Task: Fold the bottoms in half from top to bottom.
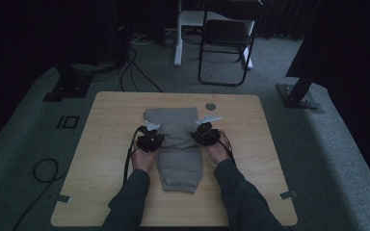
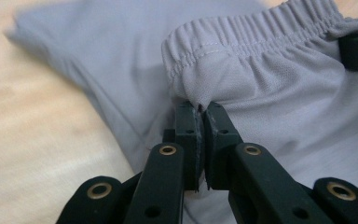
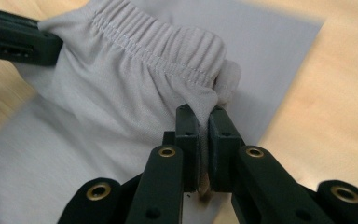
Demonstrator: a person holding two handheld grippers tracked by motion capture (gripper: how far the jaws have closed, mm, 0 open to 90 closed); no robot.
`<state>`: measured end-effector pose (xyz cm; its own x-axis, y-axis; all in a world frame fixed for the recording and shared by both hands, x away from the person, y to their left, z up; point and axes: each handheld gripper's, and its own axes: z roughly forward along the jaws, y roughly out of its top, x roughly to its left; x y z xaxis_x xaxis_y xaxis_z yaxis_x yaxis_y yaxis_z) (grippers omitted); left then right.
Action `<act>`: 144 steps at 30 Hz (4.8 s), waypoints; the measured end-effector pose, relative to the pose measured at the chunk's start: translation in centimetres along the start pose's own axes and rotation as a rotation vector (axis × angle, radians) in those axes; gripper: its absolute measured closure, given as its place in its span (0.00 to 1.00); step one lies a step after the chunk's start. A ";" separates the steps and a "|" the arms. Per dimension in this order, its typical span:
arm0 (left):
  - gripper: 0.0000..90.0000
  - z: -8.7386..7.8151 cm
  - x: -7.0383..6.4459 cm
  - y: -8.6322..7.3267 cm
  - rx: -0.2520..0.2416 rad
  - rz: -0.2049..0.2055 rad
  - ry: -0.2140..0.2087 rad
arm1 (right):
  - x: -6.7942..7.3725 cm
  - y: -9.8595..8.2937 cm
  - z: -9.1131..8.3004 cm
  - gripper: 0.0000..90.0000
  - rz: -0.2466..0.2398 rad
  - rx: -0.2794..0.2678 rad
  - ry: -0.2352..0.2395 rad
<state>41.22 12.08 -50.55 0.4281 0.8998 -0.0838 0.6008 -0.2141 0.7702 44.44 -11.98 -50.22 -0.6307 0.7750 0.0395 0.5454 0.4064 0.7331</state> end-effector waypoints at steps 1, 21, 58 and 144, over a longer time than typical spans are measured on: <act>0.95 -0.7 -0.1 0.5 -0.023 0.002 -0.007 | 0.0 0.4 -0.7 0.95 -0.006 -0.023 -0.001; 0.95 -6.3 -2.5 -2.8 -0.082 0.072 -0.107 | 2.4 -2.7 -6.4 0.94 -0.081 -0.106 0.044; 0.86 -1.5 -1.1 -5.7 0.070 0.031 -0.144 | 1.6 -6.8 -1.2 0.90 0.058 0.038 0.104; 0.68 0.5 -0.2 -5.5 0.056 0.069 -0.038 | 1.4 -4.8 1.7 0.53 -0.040 0.034 -0.004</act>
<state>38.17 12.85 -55.11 0.4948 0.8672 -0.0568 0.6055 -0.2972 0.7382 41.89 -11.98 -54.85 -0.6498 0.7601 0.0081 0.5385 0.4528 0.7106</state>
